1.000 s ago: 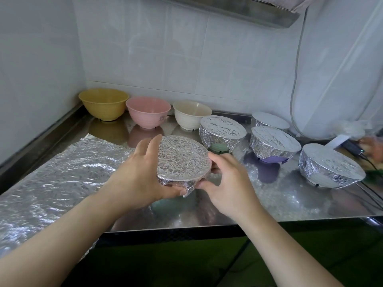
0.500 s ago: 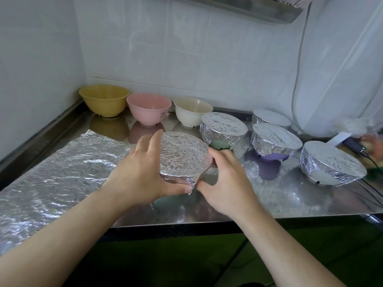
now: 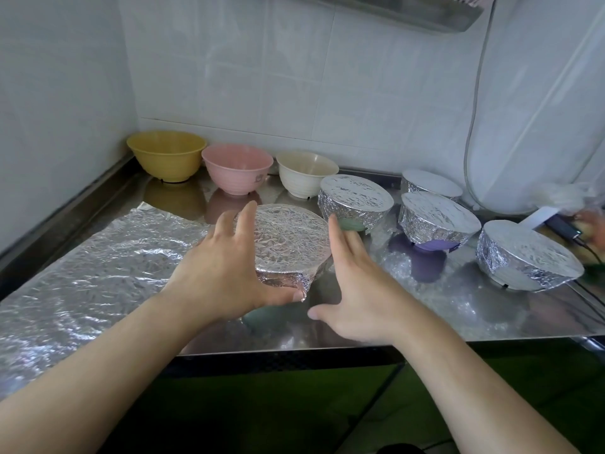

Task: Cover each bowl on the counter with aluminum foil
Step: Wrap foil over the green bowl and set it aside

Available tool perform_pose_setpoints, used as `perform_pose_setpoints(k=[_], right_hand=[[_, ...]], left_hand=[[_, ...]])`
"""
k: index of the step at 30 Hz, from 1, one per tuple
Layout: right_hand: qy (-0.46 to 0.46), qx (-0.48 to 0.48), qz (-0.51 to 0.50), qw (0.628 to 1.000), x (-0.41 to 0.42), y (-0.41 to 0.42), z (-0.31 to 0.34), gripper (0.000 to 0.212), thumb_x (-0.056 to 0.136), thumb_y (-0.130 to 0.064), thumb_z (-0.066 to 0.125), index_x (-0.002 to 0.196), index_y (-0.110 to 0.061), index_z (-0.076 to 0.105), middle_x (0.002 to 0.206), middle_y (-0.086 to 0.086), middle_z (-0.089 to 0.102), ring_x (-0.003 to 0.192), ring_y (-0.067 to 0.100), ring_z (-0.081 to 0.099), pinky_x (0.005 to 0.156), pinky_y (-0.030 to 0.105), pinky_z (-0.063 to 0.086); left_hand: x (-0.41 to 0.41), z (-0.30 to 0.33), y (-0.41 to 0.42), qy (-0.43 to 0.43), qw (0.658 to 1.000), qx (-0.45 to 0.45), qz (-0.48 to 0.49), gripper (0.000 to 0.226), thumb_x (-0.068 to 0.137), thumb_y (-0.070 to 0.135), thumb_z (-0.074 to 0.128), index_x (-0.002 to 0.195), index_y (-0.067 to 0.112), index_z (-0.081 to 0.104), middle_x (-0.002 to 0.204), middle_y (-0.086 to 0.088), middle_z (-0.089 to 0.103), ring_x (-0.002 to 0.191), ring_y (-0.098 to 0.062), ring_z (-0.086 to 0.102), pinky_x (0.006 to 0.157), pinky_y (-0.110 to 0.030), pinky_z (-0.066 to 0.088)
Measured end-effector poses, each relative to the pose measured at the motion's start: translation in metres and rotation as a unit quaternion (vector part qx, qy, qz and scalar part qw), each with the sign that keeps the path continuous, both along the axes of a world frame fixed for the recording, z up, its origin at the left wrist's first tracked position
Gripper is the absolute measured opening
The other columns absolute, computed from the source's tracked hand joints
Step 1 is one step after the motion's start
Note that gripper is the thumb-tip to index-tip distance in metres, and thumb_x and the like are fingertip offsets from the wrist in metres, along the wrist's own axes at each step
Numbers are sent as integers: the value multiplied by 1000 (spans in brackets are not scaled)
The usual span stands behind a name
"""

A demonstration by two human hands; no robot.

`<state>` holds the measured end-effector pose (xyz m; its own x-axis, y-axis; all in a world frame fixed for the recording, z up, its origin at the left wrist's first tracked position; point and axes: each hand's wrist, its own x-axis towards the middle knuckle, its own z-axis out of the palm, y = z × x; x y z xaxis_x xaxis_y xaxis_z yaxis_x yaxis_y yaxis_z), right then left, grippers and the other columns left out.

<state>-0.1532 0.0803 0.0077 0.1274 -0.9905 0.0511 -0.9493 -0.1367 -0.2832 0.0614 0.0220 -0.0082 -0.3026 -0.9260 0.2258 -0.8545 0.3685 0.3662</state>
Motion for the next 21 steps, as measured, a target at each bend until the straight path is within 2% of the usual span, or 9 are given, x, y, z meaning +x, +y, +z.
perform_pose_setpoints(k=[2,4,6,8,11,12,14,17,21], right_hand=[[-19,8,-5,1000,-3,3,6,137,84,-65,76,158,-35,-35,172,-21,-10,161,16,16,123,43,35],[-57,-6,-31,998,-1,5,10,137,79,-76,73,162,-34,-28,176,-13,6,159,13,22,122,41,34],[-94,-33,-66,993,2,8,10,131,74,-78,75,163,-35,-10,167,-13,34,149,14,40,113,39,41],[-107,-83,-104,985,5,12,5,108,71,-77,77,148,-30,19,143,-14,53,127,14,58,98,38,50],[-106,-207,-118,965,10,20,-7,61,72,-76,75,99,-30,46,93,-18,57,84,5,59,69,34,51],[-106,-229,-108,962,14,21,-12,51,75,-74,74,85,-29,52,79,-15,59,73,4,58,63,35,51],[-121,-221,-93,963,21,22,-21,49,81,-67,74,67,-23,58,59,-11,61,59,7,60,55,37,52],[-144,-214,-92,962,28,18,-33,42,89,-54,77,65,-20,66,56,-9,63,55,10,61,52,38,51],[-228,-203,-92,948,28,16,-40,34,92,-36,81,64,-20,69,58,-9,66,56,11,64,56,38,52]], left_hand=[[0,0,0,-5,1000,-5,-4,153,42,105,60,159,35,-7,164,-8,24,140,-32,48,103,-52,52],[-1,0,1,-9,1000,-9,-8,155,39,109,54,159,33,-7,163,-8,26,138,-32,50,101,-53,53],[0,0,2,-11,1000,-7,-9,156,39,109,55,159,32,-7,164,-7,24,139,-32,49,101,-52,53],[1,3,1,-10,1000,-1,-13,157,40,106,61,159,32,-9,166,-7,22,143,-31,45,105,-51,51],[4,7,0,-2,999,28,-18,157,44,95,75,161,31,-9,167,-6,20,146,-28,40,110,-47,47],[4,8,0,6,999,41,-24,156,46,90,79,161,31,-8,166,-5,19,145,-27,41,109,-45,46],[3,8,1,23,997,63,-40,156,47,82,86,161,31,-8,165,-3,17,142,-26,44,107,-40,46],[3,9,3,23,996,77,-49,156,50,76,90,161,30,-10,165,0,13,139,-28,45,105,-38,45],[6,13,2,36,991,107,-66,157,50,74,91,160,35,-13,166,6,7,139,-28,44,110,-40,45]])
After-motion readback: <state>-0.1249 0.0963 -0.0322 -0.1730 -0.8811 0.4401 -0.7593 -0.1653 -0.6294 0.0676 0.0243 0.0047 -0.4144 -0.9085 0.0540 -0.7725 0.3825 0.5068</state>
